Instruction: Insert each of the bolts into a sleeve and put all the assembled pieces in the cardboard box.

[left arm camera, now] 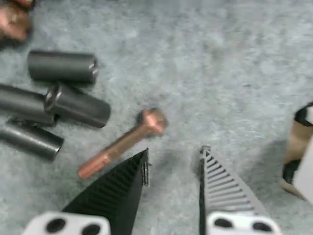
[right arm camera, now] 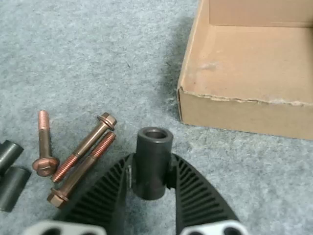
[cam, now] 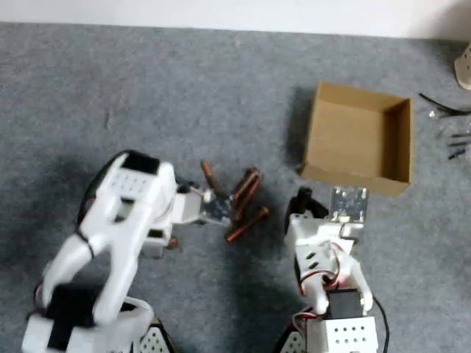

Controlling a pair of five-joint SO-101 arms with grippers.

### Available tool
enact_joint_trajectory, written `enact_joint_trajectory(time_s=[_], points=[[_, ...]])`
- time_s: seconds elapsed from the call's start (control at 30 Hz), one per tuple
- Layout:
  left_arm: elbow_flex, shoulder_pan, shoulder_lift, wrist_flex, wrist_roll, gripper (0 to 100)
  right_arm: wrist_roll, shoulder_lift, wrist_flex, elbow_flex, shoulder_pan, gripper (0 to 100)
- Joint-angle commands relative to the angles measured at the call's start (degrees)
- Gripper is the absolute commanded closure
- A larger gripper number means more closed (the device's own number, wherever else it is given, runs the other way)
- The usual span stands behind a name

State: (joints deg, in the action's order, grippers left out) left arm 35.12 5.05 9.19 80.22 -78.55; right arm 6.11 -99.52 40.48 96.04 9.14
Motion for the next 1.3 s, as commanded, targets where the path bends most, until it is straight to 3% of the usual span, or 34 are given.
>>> enact_joint_trajectory(time_s=[0.0, 0.17, 0.4, 0.77, 0.93, 1.27], points=[[-9.6, -2.3, -10.8, -1.0, -30.9, 83, -0.9, -1.3, -1.1, 1.3, -0.8, 99.4], [-19.5, -3.2, -23.9, -1.0, -30.9, 84, -0.9, -1.3, -1.1, 1.3, -0.8, 99.4], [-24.5, -2.9, -31.1, -1.0, -30.9, 84, -0.9, -1.3, -1.2, 1.3, -0.8, 99.4], [-24.9, -3.3, -31.7, 0.4, -28.6, 85, -0.9, -1.4, -1.2, 1.3, -0.8, 99.4], [-24.8, -3.3, -31.7, 3.3, -27.6, 99, -0.9, -1.4, -1.2, 1.3, -0.8, 99.4], [-26.4, -3.3, -28.6, 12.8, -27.3, 99, -0.9, -1.4, -1.2, 1.4, -0.8, 99.4]])
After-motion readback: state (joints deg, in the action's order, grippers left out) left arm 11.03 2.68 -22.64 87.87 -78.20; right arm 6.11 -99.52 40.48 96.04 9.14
